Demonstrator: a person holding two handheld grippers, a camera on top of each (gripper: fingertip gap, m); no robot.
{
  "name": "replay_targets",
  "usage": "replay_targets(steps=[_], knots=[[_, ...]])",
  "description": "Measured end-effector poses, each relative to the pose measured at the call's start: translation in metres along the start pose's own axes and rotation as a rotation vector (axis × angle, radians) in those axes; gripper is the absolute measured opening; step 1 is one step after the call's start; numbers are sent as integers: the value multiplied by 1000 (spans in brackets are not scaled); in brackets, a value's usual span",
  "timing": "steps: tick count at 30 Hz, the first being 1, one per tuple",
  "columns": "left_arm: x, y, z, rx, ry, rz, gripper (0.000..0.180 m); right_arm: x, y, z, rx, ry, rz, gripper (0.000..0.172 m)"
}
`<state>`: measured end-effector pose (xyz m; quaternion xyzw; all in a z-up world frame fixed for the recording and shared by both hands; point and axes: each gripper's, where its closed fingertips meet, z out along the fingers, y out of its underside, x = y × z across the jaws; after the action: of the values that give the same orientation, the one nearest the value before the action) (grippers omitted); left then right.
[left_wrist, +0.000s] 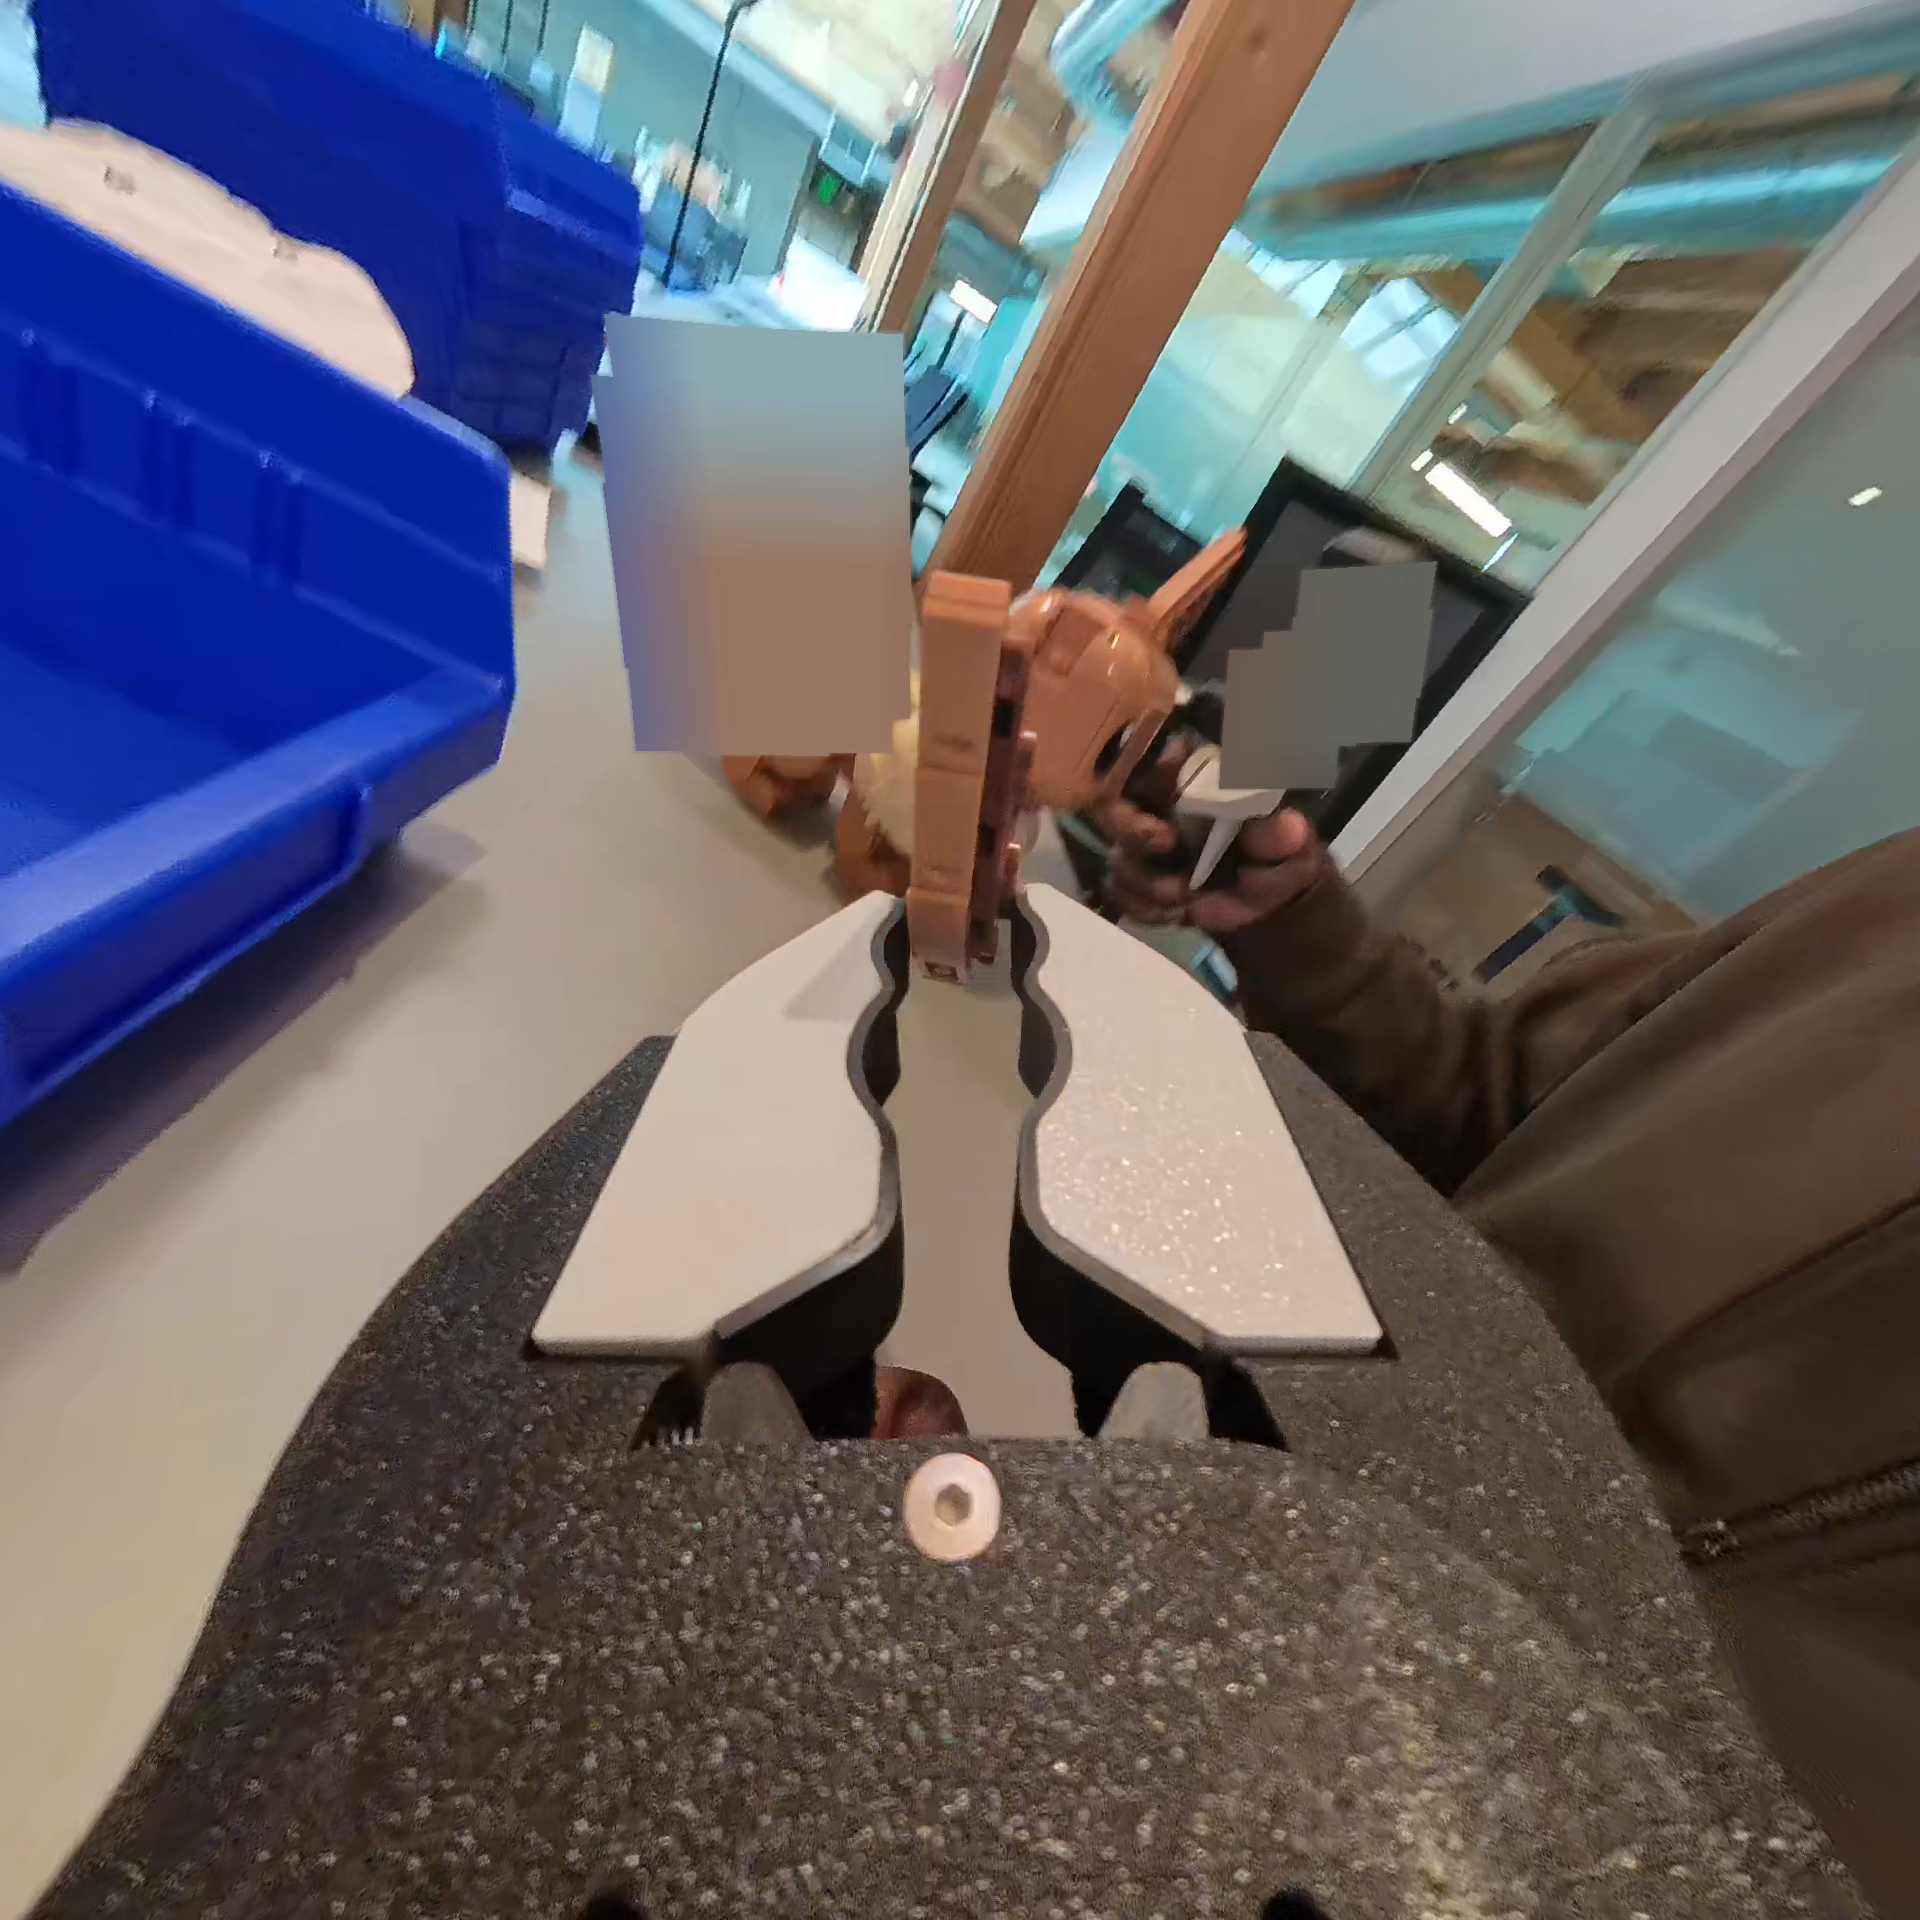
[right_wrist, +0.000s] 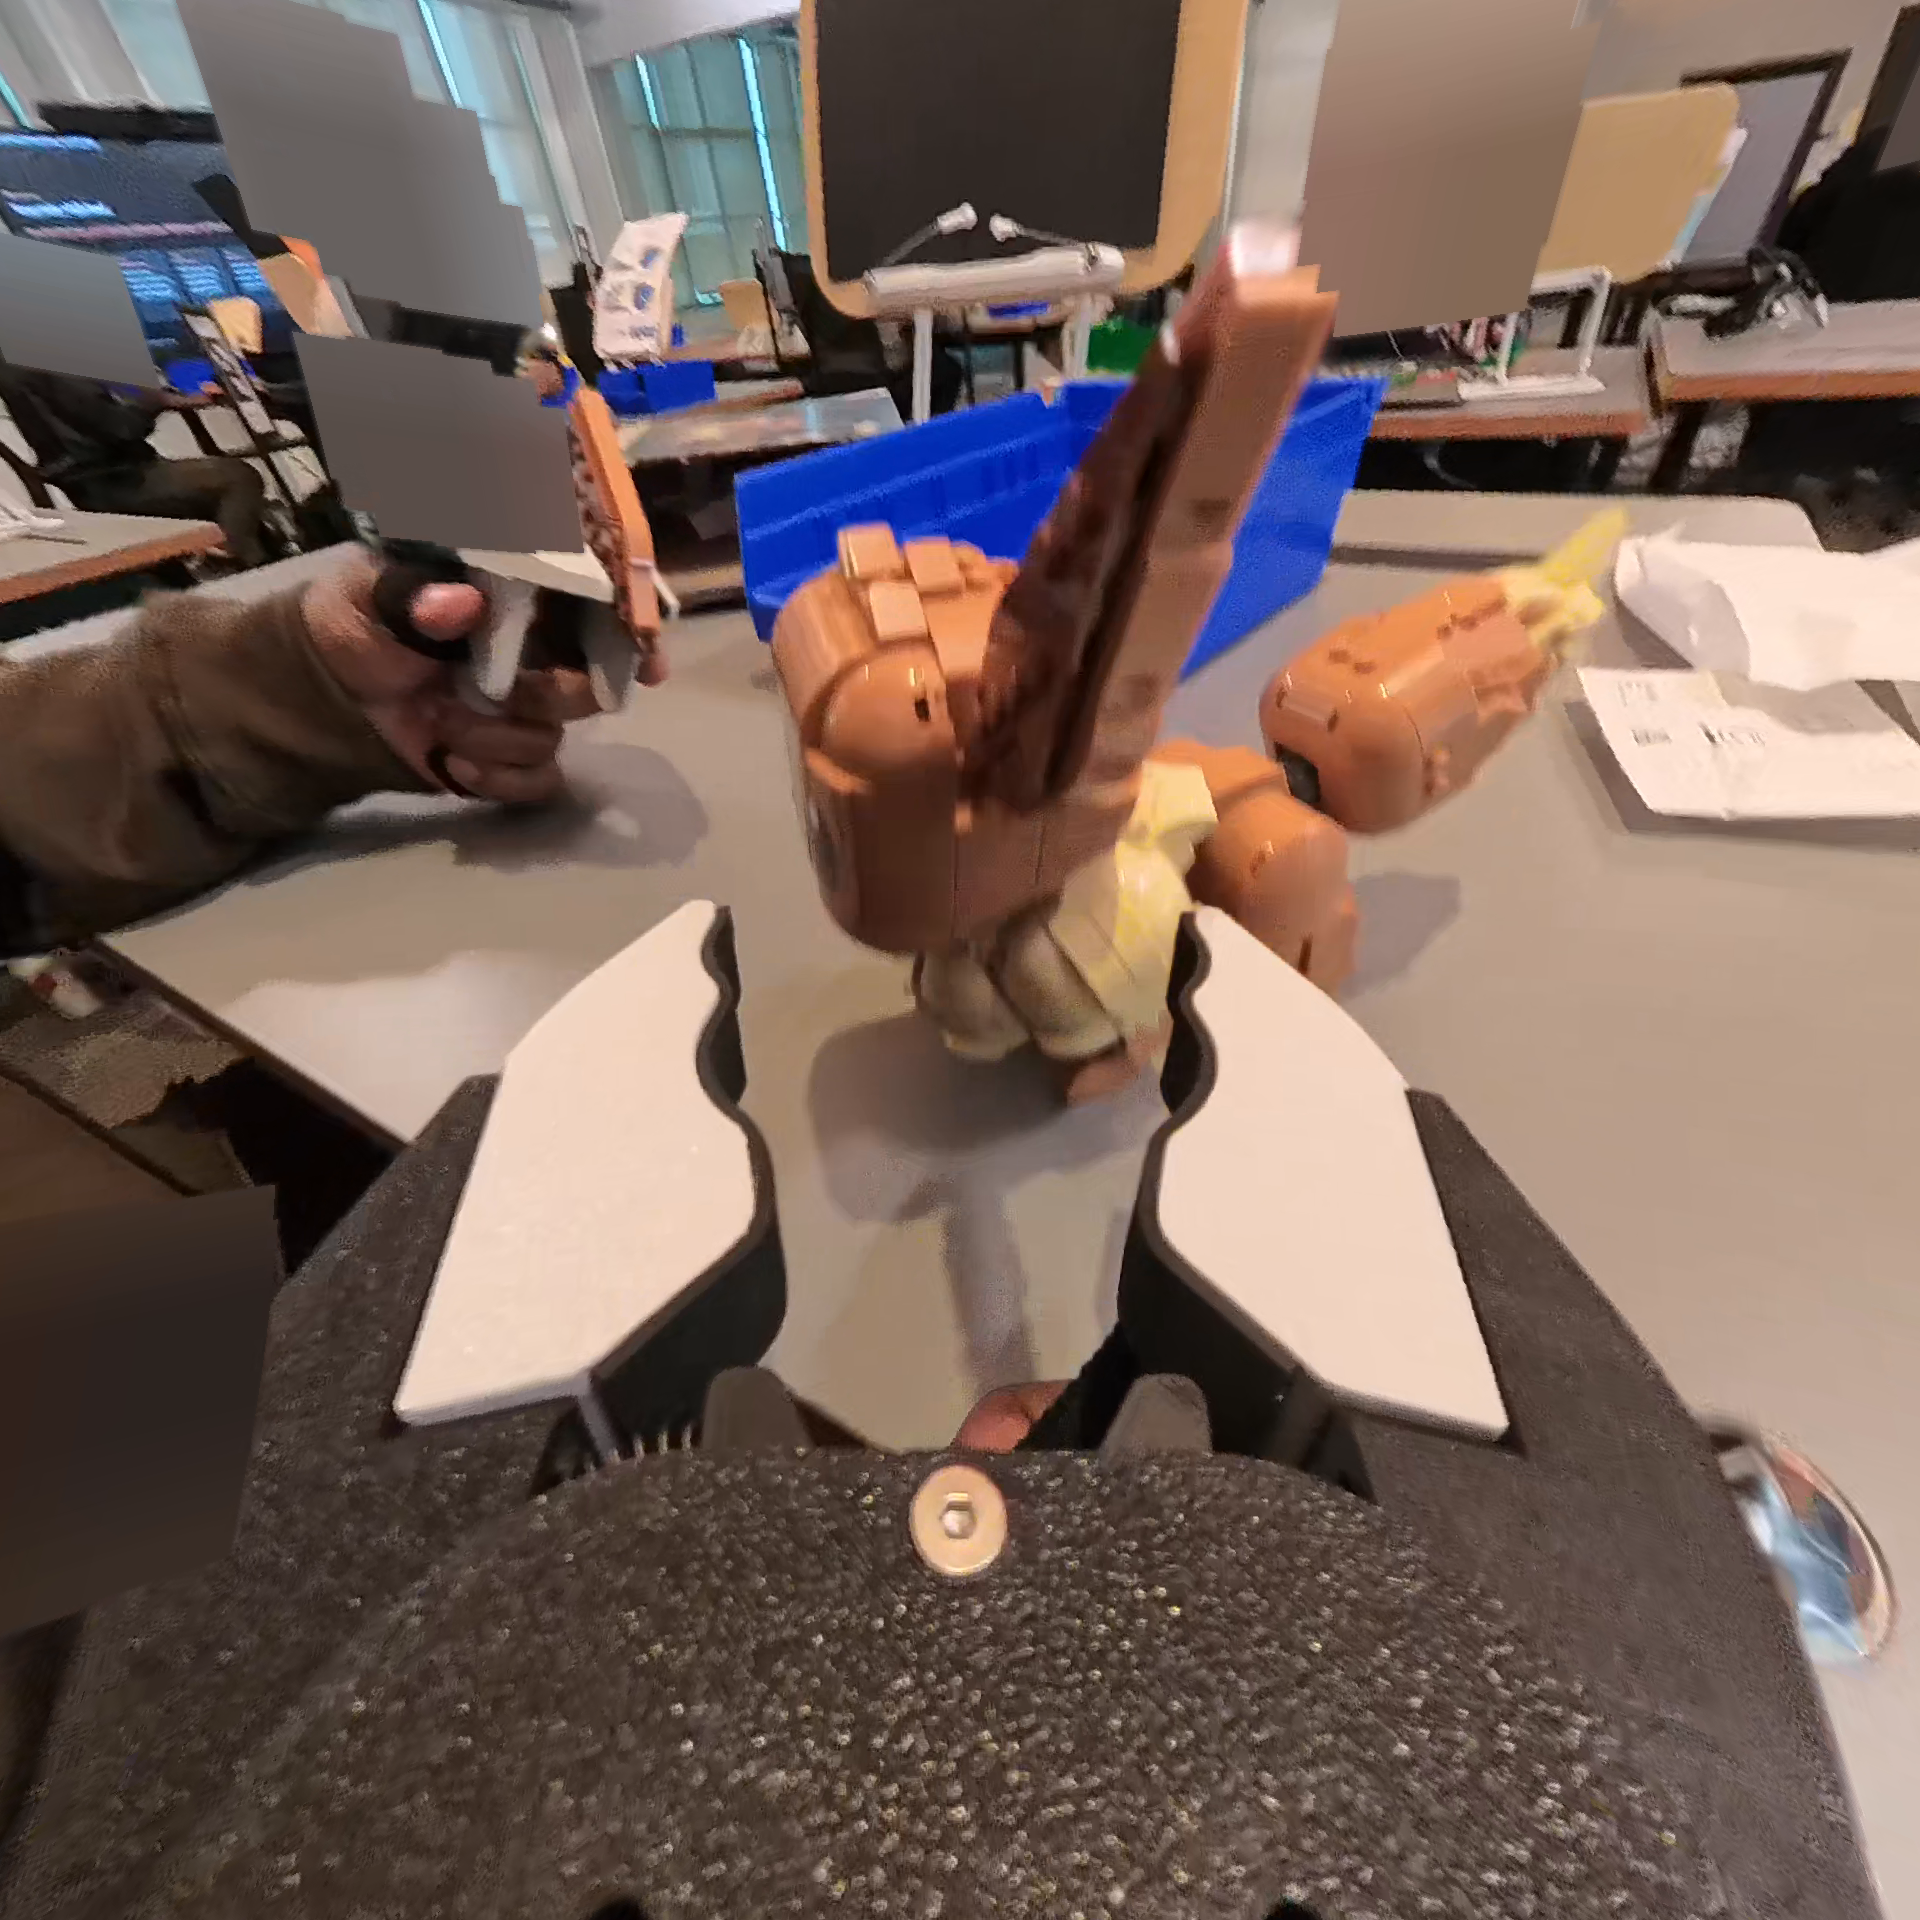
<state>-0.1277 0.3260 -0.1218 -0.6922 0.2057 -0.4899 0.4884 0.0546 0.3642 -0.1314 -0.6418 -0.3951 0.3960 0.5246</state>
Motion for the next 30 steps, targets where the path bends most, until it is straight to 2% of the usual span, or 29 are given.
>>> replay_targets(steps=[3,5,8,10,14,17,19,23,26,30], knots=[[-1,23,-16,-128,-103,14,19,-3,17,-27,-67,40,2,73],[2,31,-30,-161,-157,18,19,-12,24,-44,-104,35,-7,64],[9,33,-50,-115,-194,-31,19,-39,24,-56,-139,-30,-36,55],[16,26,-61,-26,-193,-85,19,-64,18,-46,-138,-87,-90,54],[28,12,-81,156,-180,-179,19,-123,3,13,-121,-239,-207,54],[28,15,-95,197,-229,-188,19,-163,-3,72,-118,-337,-289,54],[23,22,-107,175,-330,-141,19,-184,-10,108,-97,-399,-307,54],[26,35,-127,85,-437,-38,19,-220,-30,166,-42,-546,-227,54],[26,49,-143,-5,-506,43,19,-243,-39,196,-41,-672,-149,54],[29,67,-158,-76,-529,46,19,-274,-35,223,-123,-840,-139,54]])
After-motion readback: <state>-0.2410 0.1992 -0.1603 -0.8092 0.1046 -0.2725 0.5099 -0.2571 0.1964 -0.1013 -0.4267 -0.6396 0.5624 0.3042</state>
